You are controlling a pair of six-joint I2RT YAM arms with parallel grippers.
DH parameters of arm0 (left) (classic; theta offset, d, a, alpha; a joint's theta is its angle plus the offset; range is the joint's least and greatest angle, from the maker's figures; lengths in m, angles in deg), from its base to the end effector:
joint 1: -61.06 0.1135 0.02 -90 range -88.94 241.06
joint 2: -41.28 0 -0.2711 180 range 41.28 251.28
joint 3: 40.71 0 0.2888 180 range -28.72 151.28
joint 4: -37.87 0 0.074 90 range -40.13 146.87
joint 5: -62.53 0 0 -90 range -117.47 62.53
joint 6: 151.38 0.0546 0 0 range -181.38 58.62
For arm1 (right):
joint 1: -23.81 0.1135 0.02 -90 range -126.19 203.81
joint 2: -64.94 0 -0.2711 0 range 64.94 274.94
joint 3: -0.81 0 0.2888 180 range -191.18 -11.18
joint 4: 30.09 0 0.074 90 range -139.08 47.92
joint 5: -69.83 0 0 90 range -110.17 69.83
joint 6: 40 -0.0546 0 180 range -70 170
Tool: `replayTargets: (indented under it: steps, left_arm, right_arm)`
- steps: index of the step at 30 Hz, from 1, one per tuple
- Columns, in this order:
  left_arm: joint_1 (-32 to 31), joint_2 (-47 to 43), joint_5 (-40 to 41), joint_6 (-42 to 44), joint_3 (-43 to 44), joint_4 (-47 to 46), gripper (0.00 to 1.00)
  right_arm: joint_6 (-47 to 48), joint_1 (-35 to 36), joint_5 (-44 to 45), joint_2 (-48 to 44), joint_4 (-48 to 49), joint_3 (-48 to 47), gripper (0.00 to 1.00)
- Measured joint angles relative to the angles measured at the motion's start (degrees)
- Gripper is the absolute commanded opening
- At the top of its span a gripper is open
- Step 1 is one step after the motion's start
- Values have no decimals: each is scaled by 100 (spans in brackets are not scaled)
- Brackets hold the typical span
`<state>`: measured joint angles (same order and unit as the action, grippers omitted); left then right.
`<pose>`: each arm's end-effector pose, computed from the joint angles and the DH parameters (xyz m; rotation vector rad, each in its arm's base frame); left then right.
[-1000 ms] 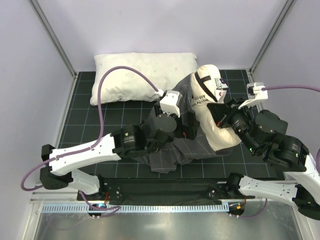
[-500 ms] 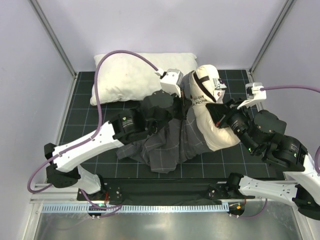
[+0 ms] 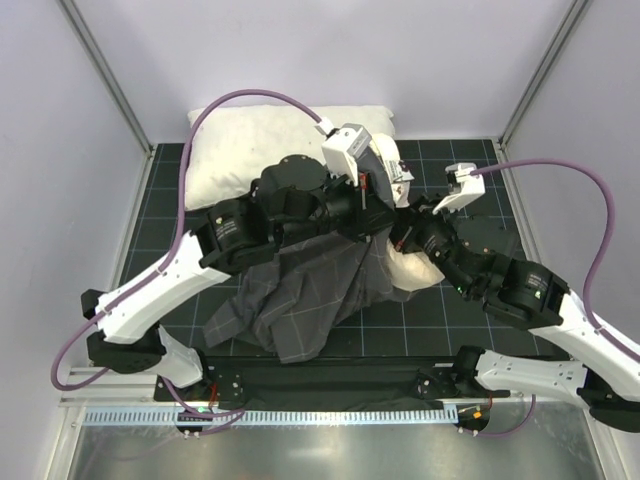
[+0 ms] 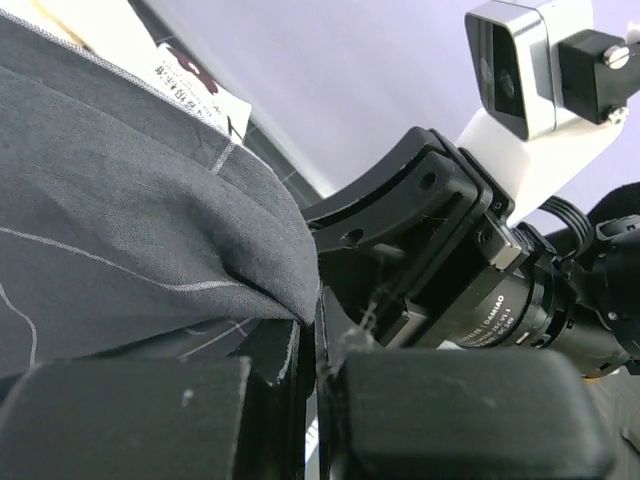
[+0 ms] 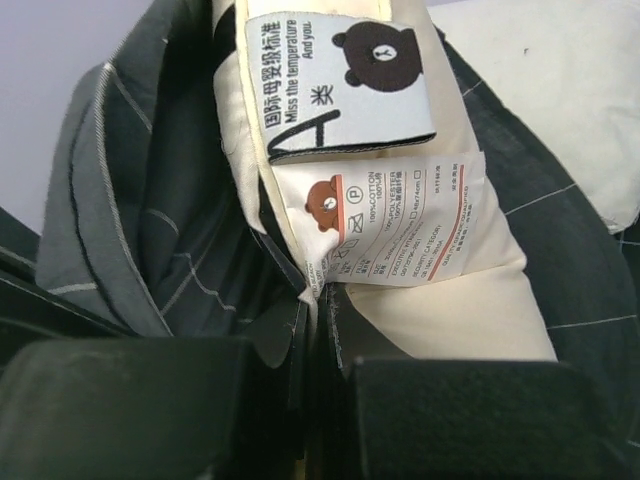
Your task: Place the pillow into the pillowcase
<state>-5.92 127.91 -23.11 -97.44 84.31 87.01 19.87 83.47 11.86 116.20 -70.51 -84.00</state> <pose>0.1433 -0.3266 0.5395 0.4558 1.8760 -1.2051 0.1313 0.1670 0.4702 -0.0146 1.7221 0.7052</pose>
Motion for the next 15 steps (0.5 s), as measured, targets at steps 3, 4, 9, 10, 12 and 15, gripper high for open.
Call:
replayTargets:
  steps: [3, 4, 9, 10, 12, 15]
  left_arm:
    - [7, -101, 208, 44, 44, 337, 0]
    - [26, -157, 251, 55, 44, 444, 0]
    - [483, -385, 170, 81, 37, 717, 0]
    - [573, -393, 146, 101, 39, 745, 0]
    - [654, -367, 94, 164, 42, 822, 0]
    - [710, -282, 26, 225, 76, 1054, 0]
  right_arm:
    - [-11, 0, -192, -11, 85, 118, 4]
    - [-13, 2, -299, -48, 103, 170, 4]
    - [-26, 50, -938, -177, 146, 385, 4]
    - [-15, 98, -1067, -173, 173, 409, 8]
    - [35, 208, -1283, -133, 229, 431, 23]
    - [190, 286, -1506, -109, 278, 435, 27]
